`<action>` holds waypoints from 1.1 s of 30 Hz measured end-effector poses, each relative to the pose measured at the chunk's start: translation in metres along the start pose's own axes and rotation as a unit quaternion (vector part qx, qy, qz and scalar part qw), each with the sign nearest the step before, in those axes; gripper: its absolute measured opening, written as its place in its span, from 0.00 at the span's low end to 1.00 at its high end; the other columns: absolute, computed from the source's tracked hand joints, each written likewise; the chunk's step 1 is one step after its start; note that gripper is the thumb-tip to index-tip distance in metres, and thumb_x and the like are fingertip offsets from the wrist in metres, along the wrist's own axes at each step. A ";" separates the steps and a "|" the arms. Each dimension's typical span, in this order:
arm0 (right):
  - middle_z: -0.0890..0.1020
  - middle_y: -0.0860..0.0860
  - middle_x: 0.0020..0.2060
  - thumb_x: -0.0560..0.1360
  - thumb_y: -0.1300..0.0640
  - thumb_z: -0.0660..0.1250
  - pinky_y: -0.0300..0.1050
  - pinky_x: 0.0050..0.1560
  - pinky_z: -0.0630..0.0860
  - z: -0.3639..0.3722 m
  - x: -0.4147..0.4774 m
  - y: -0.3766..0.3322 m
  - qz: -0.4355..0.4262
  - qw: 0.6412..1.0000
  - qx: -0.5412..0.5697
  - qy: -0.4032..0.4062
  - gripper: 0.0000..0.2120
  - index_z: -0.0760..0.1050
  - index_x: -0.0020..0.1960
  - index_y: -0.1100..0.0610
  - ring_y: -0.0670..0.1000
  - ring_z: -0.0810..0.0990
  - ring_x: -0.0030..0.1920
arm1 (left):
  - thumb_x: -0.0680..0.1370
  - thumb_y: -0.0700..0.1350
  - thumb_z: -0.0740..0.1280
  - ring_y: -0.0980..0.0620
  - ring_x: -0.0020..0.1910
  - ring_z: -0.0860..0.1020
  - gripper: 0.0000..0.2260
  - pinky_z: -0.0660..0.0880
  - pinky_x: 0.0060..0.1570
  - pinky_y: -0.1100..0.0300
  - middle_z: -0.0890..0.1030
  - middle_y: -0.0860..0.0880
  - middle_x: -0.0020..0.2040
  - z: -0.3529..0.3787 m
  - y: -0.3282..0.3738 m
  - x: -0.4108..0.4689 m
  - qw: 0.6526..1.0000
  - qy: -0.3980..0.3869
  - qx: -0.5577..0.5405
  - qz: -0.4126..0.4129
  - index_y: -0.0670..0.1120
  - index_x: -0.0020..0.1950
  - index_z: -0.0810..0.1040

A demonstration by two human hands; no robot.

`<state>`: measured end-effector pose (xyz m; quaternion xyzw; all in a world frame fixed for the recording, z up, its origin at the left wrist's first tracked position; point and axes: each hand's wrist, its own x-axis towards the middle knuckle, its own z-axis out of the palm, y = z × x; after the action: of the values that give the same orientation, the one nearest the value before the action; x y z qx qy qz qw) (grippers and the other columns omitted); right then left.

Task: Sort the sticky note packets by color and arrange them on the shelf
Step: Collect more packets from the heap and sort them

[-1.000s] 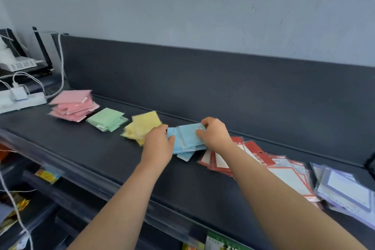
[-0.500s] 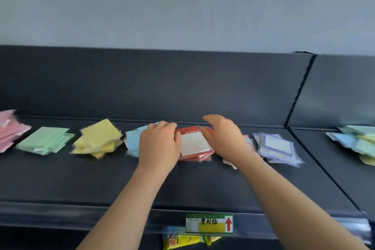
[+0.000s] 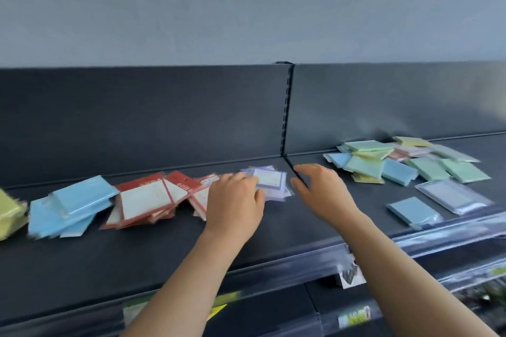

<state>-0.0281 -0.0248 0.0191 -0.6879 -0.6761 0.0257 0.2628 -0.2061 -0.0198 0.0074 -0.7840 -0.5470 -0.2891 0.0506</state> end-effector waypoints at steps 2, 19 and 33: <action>0.78 0.54 0.62 0.78 0.55 0.62 0.47 0.60 0.69 -0.013 -0.002 0.036 0.023 1.000 -0.016 -0.006 0.17 0.75 0.65 0.58 0.57 0.75 0.62 | 0.78 0.48 0.62 0.45 0.47 0.77 0.11 0.71 0.46 0.54 0.83 0.48 0.48 0.016 0.030 0.007 1.000 -0.014 -0.007 0.005 0.46 0.49 0.82; 0.84 0.54 0.42 0.75 0.60 0.66 0.43 0.38 0.74 -0.083 -0.013 0.251 0.092 0.990 0.047 -0.094 0.08 0.83 0.48 0.59 0.50 0.78 0.37 | 0.70 0.70 0.66 0.46 0.63 0.67 0.31 0.68 0.61 0.51 0.70 0.49 0.65 0.132 0.233 0.054 0.954 -0.297 -0.045 -0.002 0.52 0.66 0.73; 0.63 0.58 0.73 0.78 0.41 0.56 0.58 0.74 0.51 -0.055 0.065 0.286 0.122 0.970 -0.167 -0.126 0.33 0.56 0.75 0.61 0.59 0.57 0.73 | 0.74 0.53 0.72 0.49 0.46 0.73 0.20 0.68 0.36 0.59 0.74 0.49 0.54 0.124 0.206 0.068 0.942 -0.256 -0.125 -0.175 0.47 0.57 0.66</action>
<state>0.2611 0.0339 -0.0260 -0.7906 -0.6093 0.0307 0.0521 0.0421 0.0036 -0.0116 -0.7232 -0.6298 -0.1493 -0.2409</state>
